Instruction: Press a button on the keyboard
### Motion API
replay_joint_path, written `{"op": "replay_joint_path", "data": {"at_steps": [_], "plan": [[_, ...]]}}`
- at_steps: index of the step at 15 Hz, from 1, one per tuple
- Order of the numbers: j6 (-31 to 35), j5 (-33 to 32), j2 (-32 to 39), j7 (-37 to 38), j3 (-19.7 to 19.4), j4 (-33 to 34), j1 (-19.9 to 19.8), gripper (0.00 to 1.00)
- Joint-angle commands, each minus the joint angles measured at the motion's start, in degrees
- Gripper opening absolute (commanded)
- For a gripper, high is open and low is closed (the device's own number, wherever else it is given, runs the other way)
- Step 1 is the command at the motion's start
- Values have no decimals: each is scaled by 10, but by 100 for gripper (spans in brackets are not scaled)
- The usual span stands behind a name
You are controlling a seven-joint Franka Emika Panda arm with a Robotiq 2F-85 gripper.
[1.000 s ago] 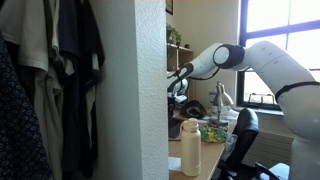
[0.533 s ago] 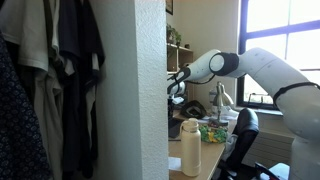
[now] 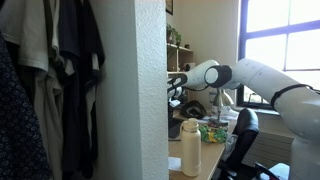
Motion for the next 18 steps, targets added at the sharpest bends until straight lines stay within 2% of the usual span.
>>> {"op": "replay_joint_path", "data": {"at_steps": [1,7,9,12,16,18], "plan": [[-49,5,54,-24,8,94,4,69],[-89,9,102,-43,10,170,14,22],[-89,9,115,-51,9,188,18,9],[-79,4,131,-70,15,206,16,1],[-80,8,151,-87,22,229,13,8],[-82,8,159,-90,25,238,12,8]]}}
